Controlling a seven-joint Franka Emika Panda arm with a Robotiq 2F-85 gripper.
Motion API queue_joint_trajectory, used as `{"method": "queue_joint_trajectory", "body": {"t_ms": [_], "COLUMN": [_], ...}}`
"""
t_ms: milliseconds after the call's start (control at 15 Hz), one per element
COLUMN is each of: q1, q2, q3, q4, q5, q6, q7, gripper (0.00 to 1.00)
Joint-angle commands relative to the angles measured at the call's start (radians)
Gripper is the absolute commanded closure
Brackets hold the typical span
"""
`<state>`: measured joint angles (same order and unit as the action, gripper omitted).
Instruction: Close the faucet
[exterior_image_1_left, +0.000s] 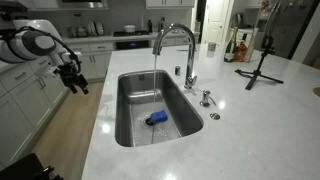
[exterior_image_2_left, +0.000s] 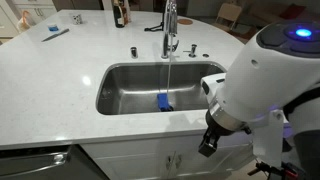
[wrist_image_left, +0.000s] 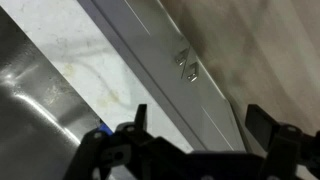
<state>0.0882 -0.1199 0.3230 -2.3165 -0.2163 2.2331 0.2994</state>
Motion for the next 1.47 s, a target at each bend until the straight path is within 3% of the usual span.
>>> {"method": "queue_joint_trajectory", "body": {"t_ms": [0,400,1000,1400], "q1": [0.034,0.031,-0.019,-0.128], "q2": [0.001,-0.014,-0.215,-0.425], "q3": [-0.034,-0.043,-0.197,-0.315], "q4": [0.002,-0.004,-0.131,-0.294], "q5": [-0.004,-0.002,0.076,0.069], "q6": [-0.003,0.002,0.031,0.077], "q7": [0.003,0.008,0.001,-0.033], "gripper": [0.0,0.0,0.0,0.0]}}
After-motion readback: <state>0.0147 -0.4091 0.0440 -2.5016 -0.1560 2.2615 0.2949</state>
